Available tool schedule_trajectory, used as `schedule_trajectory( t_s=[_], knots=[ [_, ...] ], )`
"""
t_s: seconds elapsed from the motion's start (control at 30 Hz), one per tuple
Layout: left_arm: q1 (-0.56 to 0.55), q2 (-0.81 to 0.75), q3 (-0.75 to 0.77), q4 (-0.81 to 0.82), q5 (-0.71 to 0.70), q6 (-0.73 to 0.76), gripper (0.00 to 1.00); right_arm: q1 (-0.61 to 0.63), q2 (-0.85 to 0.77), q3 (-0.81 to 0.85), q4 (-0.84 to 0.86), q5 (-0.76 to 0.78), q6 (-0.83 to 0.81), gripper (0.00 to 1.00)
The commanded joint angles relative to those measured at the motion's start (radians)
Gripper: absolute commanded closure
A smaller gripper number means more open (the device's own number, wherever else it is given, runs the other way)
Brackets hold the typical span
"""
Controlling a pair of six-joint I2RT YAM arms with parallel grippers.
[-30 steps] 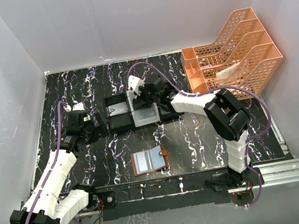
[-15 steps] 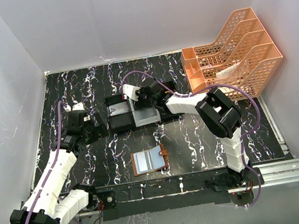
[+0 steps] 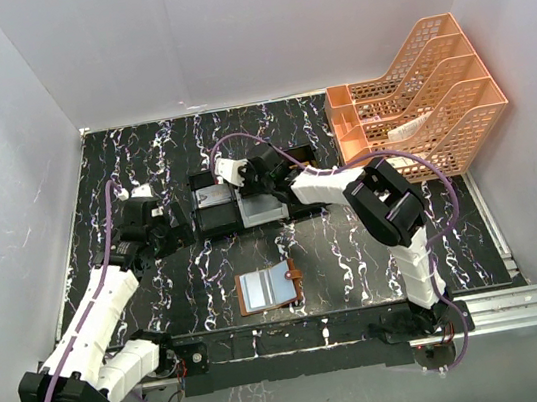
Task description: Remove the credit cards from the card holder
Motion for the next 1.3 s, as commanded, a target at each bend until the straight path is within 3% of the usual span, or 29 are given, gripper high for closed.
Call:
schedule_trajectory(
  t_s=[0.0, 0.67, 1.27],
  knots=[
    [0.004, 0.003, -0.007, 0.001, -0.004, 0.012, 0.01, 0.007, -0.002, 0.059, 0.009, -0.003, 0.022, 0.8],
    [0.005, 0.013, -0.005, 0.005, 0.007, 0.015, 0.01, 0.007, -0.027, 0.072, -0.079, -0.018, 0.014, 0.72],
    [0.005, 0.013, -0.007, 0.01, 0.028, 0.021, 0.01, 0.007, -0.169, -0.009, 0.02, 0.026, 0.109, 0.59]
  ],
)
